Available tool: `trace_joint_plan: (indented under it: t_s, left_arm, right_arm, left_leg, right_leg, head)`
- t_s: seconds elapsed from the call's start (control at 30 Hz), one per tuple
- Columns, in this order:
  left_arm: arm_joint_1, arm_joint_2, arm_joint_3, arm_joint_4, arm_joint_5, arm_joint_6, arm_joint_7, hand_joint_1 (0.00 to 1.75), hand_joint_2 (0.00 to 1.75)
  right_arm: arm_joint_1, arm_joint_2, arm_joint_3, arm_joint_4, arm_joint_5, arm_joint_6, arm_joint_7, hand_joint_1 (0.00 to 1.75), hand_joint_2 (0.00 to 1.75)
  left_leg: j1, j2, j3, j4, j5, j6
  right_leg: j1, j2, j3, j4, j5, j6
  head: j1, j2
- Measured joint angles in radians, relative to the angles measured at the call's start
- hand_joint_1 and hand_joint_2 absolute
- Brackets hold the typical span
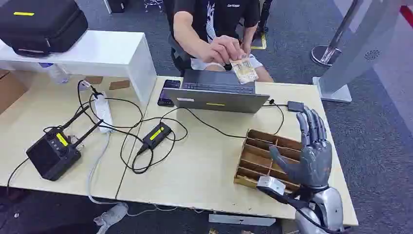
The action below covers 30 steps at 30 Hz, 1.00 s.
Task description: Pass the card to the sensor for recognition and then transmit it.
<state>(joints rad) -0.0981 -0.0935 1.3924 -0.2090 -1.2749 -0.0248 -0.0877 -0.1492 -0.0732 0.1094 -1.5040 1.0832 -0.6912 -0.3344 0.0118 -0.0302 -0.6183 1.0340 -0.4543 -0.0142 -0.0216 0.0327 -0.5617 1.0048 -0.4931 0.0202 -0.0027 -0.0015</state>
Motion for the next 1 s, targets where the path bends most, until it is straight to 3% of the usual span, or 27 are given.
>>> trace_joint_plan:
  t_s: [0.13, 0.2, 0.23, 0.27, 0.37, 0.4, 0.67, 0.8, 0.93, 1.0]
  left_arm:
    - [-0.004, 0.003, -0.025, 0.000, -0.034, -0.020, 0.000, 0.00, 1.75]
    - [-0.005, 0.005, -0.036, 0.000, -0.043, -0.027, 0.000, 0.00, 1.75]
    - [-0.005, 0.006, -0.042, 0.000, -0.048, -0.029, 0.000, 0.00, 1.75]
    - [-0.005, 0.006, -0.047, 0.000, -0.052, -0.029, 0.000, 0.00, 1.75]
    - [-0.006, 0.008, -0.059, 0.000, -0.061, -0.033, 0.000, 0.00, 1.75]
    - [-0.006, 0.009, -0.063, 0.000, -0.063, -0.035, 0.000, 0.00, 1.75]
    - [-0.006, 0.011, -0.077, 0.000, -0.071, -0.039, 0.000, 0.00, 1.75]
    - [-0.006, 0.010, -0.080, 0.000, -0.073, -0.040, 0.000, 0.00, 1.75]
    - [-0.006, 0.011, -0.080, 0.000, -0.072, -0.040, 0.000, 0.00, 1.75]
    - [-0.006, 0.011, -0.080, 0.000, -0.070, -0.039, 0.000, 0.00, 1.75]
  right_arm:
    - [-0.204, -0.029, 0.035, 0.198, 0.119, 0.000, 0.115, 0.00, 1.75]
    - [-0.298, -0.039, 0.044, 0.299, 0.152, 0.000, 0.140, 0.00, 1.75]
    - [-0.349, -0.042, 0.048, 0.351, 0.168, 0.000, 0.150, 0.09, 1.75]
    - [-0.389, -0.044, 0.053, 0.396, 0.182, 0.000, 0.158, 0.54, 1.75]
    - [-0.495, -0.045, 0.067, 0.516, 0.209, -0.001, 0.179, 0.54, 1.75]
    - [-0.520, -0.045, 0.072, 0.545, 0.213, -0.001, 0.183, 1.29, 1.75]
    - [-0.596, -0.045, 0.104, 0.646, 0.213, -0.002, 0.185, 1.34, 1.75]
    - [-0.594, -0.044, 0.110, 0.646, 0.192, -0.003, 0.168, 1.17, 1.75]
    - [-0.560, -0.039, 0.110, 0.598, 0.156, -0.003, 0.125, 1.57, 1.75]
    - [-0.537, -0.036, 0.110, 0.567, 0.134, -0.003, 0.105, 1.57, 1.75]
  left_leg:
    - [0.000, 0.001, 0.000, 0.000, 0.003, -0.001]
    - [0.000, -0.001, 0.000, 0.000, 0.005, 0.000]
    - [0.000, -0.001, 0.000, 0.000, 0.005, 0.000]
    - [0.000, -0.001, -0.001, 0.000, 0.006, 0.000]
    - [0.000, -0.002, -0.001, 0.000, 0.006, 0.000]
    - [0.000, -0.002, -0.001, 0.000, 0.006, 0.000]
    - [0.000, -0.003, -0.002, 0.000, 0.005, 0.000]
    - [0.000, -0.003, -0.002, 0.000, 0.005, 0.000]
    - [0.000, -0.003, -0.002, 0.000, 0.005, 0.000]
    - [0.000, -0.003, -0.002, 0.000, 0.005, 0.000]
  right_leg:
    - [0.000, 0.001, -0.001, 0.000, 0.003, 0.001]
    - [0.000, 0.000, -0.001, 0.000, 0.003, 0.001]
    - [0.000, 0.000, 0.000, 0.000, 0.004, 0.001]
    - [0.000, 0.000, 0.000, 0.000, 0.005, 0.001]
    - [0.000, -0.001, 0.000, 0.000, 0.005, 0.001]
    - [0.000, -0.001, -0.001, 0.000, 0.005, 0.001]
    - [0.000, -0.002, -0.001, 0.000, 0.004, 0.001]
    - [0.000, -0.002, -0.002, 0.000, 0.004, 0.001]
    - [0.000, -0.002, -0.002, 0.000, 0.004, 0.001]
    - [0.000, -0.002, -0.002, 0.000, 0.004, 0.001]
  head:
    - [0.000, 0.000]
    - [0.001, 0.000]
    - [0.000, 0.000]
    - [0.001, 0.000]
    - [0.000, 0.000]
    - [0.001, 0.000]
    - [0.000, 0.000]
    - [0.000, 0.000]
    - [0.000, 0.000]
    - [0.001, 0.000]
